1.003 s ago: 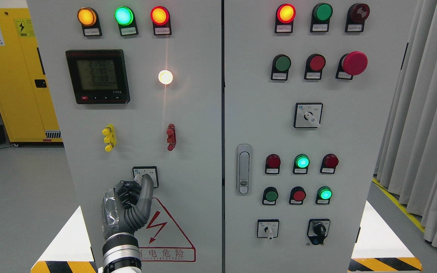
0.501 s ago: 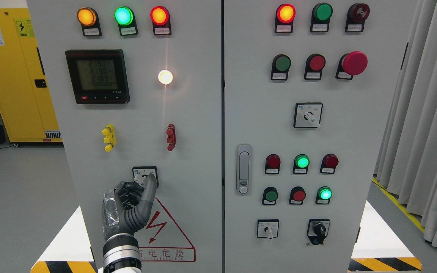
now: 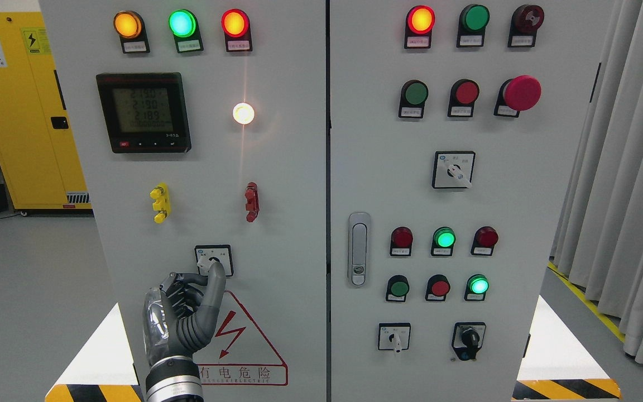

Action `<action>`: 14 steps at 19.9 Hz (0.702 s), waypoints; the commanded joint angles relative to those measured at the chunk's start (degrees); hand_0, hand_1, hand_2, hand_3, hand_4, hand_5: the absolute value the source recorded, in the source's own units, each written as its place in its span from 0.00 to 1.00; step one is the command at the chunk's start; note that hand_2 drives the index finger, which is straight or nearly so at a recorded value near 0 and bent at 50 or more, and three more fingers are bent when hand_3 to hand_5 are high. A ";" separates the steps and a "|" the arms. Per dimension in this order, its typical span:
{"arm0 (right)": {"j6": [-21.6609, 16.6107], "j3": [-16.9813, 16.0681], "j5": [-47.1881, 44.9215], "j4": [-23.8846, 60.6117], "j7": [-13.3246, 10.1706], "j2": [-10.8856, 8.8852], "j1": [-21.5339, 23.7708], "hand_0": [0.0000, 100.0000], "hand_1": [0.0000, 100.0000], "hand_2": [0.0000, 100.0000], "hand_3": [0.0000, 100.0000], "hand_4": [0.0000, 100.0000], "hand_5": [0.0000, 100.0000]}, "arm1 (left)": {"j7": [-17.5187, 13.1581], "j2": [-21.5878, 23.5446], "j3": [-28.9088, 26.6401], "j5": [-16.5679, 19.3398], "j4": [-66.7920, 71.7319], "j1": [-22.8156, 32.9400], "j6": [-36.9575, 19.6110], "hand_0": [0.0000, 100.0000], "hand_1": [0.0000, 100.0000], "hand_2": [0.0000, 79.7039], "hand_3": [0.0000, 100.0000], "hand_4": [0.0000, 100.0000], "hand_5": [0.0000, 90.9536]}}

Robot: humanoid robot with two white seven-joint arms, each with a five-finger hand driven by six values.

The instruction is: Turn on light switch 1

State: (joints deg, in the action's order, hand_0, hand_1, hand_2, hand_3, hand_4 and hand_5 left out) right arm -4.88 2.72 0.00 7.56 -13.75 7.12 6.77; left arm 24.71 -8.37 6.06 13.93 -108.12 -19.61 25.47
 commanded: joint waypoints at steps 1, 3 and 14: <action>0.04 0.00 -1.67 0.00 -0.05 0.00 0.00 0.00 0.50 0.04 0.00 0.00 0.00 | 1.47 0.64 0.01 -0.04 -2.36 5.27 -4.44 0.11 0.45 0.78 0.93 0.94 0.99; 0.04 0.00 -1.67 0.00 -0.04 0.00 0.00 0.00 0.50 0.04 0.00 0.00 0.00 | 1.65 1.34 -0.17 0.04 -2.36 9.22 -10.85 0.12 0.44 0.80 0.94 0.95 0.99; 0.04 0.00 -1.67 0.00 0.04 0.00 0.00 0.00 0.50 0.04 0.00 0.00 0.00 | -8.36 5.56 -10.44 -15.68 20.43 33.31 -39.59 0.13 0.38 0.80 0.98 0.95 0.85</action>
State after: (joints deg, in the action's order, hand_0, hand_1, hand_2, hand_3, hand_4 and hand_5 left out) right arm -4.88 2.72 0.00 7.56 -13.75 7.12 6.77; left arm 19.33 -5.93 2.52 5.40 -105.33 3.90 -6.18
